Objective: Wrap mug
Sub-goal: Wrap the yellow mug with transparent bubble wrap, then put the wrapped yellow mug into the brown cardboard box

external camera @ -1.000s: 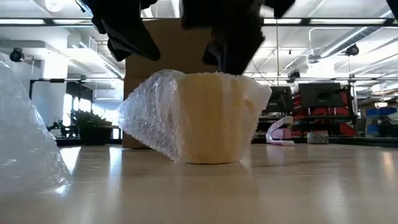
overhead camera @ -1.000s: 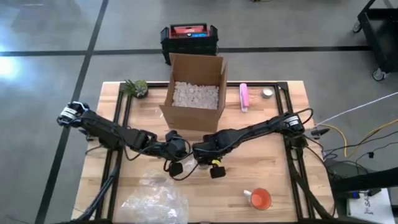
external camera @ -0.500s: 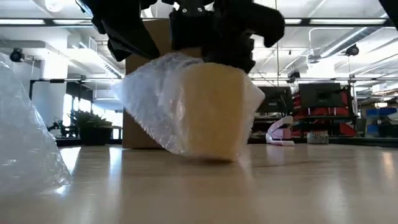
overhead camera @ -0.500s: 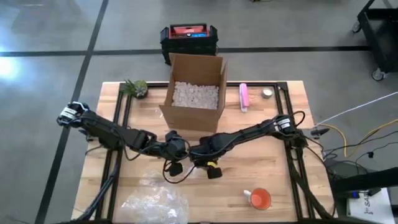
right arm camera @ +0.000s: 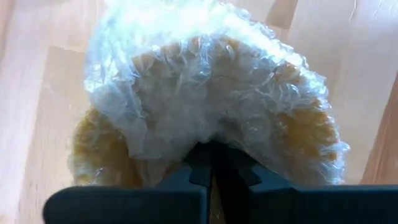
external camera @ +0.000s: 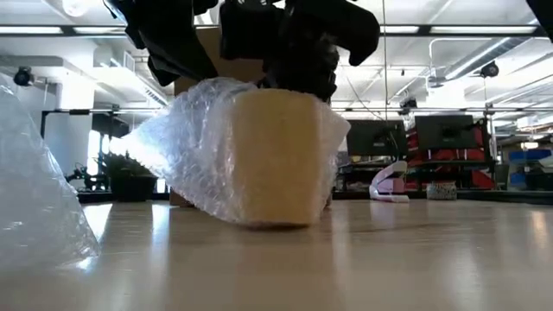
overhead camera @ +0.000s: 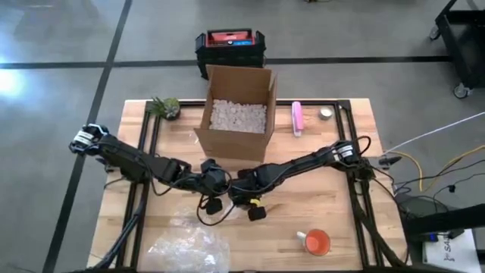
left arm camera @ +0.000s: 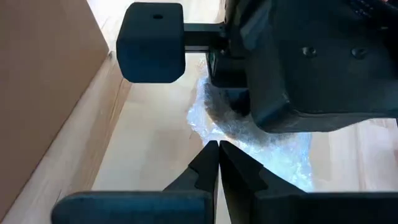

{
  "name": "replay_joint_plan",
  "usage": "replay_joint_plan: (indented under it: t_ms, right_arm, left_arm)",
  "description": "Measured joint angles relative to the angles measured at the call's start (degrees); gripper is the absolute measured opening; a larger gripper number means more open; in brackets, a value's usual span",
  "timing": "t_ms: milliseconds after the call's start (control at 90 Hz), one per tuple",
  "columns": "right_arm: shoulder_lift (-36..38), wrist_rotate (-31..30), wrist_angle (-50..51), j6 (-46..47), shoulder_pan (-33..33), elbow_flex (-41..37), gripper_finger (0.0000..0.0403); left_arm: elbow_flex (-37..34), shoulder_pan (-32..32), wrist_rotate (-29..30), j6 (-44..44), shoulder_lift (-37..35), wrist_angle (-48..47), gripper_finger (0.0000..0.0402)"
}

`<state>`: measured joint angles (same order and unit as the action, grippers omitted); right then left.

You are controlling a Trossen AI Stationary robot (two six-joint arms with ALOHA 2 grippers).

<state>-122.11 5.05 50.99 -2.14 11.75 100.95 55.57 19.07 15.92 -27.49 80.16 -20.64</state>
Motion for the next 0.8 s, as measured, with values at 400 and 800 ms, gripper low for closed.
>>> replay_joint_plan:
  t_ms: [400,800]
  right_arm:
    - [9.69,-0.04,6.32,0.65,0.23,1.62,0.0002]
    - [12.41,1.43,4.83,-1.71,5.29,1.55,0.0032]
  left_arm:
    - [0.00,0.02,-0.83,-0.02,-1.15,-0.17,0.0000]
    - [0.00,0.80,-1.92,-2.75,-4.33,-4.66,0.0000]
